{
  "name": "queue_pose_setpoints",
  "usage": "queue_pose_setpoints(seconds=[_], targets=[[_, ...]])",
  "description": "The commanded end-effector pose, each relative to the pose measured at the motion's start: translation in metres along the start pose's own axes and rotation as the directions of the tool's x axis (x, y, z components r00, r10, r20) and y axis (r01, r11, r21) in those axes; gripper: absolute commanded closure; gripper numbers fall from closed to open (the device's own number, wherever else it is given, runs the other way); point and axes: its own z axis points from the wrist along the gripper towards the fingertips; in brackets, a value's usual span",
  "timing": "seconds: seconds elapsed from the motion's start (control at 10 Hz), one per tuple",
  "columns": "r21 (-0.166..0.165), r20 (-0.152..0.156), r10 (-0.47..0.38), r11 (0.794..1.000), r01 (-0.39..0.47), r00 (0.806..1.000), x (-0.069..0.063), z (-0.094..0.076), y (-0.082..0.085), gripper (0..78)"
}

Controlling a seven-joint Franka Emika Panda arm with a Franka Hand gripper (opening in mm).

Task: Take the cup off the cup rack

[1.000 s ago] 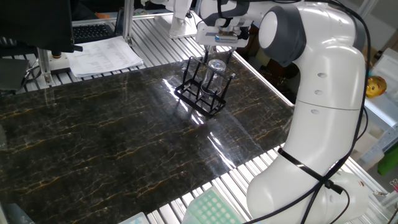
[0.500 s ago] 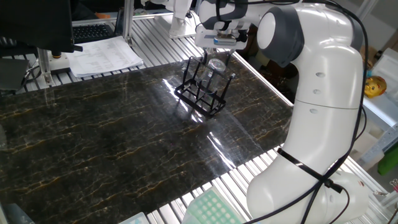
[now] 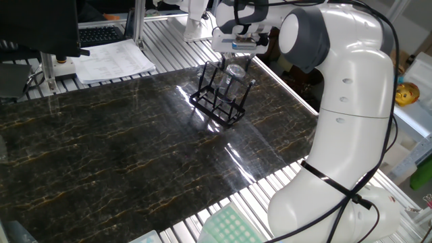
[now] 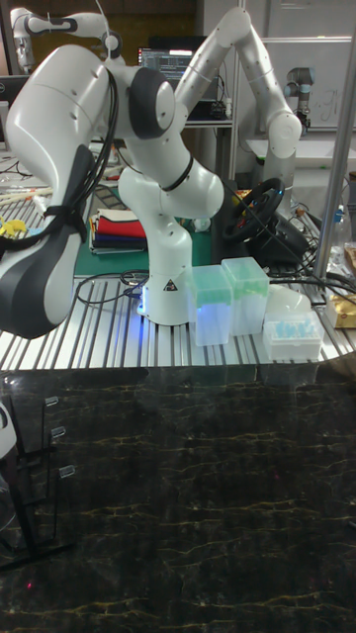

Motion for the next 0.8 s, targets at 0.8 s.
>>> queue_pose_setpoints(seconds=[0.8], targets=[[-0.007, -0.009, -0.01, 1.0, 0.01, 1.0, -0.0018, -0.0052, -0.0089, 0.1]])
